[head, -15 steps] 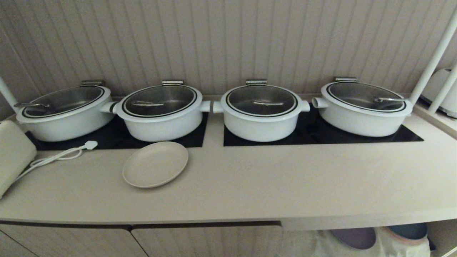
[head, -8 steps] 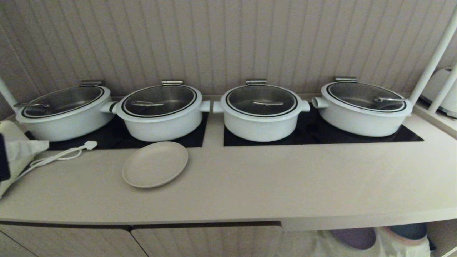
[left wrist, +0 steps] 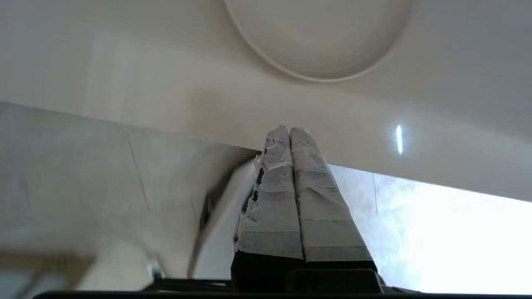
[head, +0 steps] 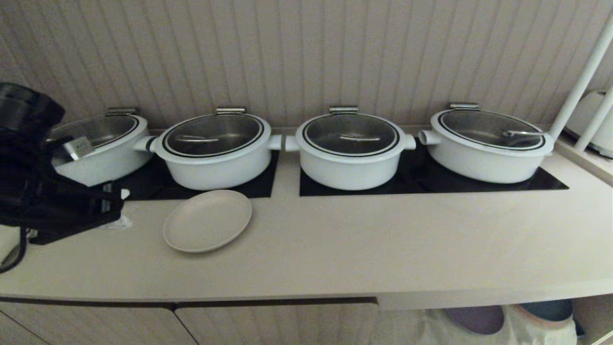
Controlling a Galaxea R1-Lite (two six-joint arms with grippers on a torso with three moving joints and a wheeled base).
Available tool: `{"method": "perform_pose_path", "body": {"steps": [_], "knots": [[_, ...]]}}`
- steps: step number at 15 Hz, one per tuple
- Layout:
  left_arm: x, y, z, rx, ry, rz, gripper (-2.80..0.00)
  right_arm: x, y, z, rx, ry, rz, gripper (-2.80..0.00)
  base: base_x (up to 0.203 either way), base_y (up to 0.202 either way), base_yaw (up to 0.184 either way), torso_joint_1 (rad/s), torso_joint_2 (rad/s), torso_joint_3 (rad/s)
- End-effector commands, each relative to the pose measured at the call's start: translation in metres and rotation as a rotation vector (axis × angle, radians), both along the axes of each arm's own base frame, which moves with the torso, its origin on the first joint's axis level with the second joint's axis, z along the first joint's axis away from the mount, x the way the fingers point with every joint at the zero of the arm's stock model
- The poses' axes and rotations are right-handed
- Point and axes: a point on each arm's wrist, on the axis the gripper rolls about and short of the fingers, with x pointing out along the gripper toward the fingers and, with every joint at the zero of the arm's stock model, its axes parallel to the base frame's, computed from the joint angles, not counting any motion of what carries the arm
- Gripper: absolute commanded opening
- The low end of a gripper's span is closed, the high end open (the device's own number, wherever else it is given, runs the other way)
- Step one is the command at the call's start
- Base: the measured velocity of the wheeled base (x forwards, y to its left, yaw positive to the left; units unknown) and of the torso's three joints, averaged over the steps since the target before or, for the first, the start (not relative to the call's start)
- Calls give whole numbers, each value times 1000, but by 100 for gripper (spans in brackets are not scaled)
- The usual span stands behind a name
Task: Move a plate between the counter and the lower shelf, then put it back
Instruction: Pick up the plate
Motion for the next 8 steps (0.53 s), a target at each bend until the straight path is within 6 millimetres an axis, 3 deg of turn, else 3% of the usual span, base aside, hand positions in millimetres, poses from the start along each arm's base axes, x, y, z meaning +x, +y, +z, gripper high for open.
{"method": "perform_pose_path", "body": {"steps": [1, 3, 8], "knots": [[28, -2, -30, -3, 127, 19, -280, 0, 0, 0, -1, 1, 0, -280, 0, 0, 0, 0, 0, 0], [45, -4, -43, 4, 169, 56, -280, 0, 0, 0, -1, 1, 0, -280, 0, 0, 0, 0, 0, 0], [83, -6, -53, 3, 177, 190, -280, 0, 0, 0, -1, 1, 0, -280, 0, 0, 0, 0, 0, 0]]}}
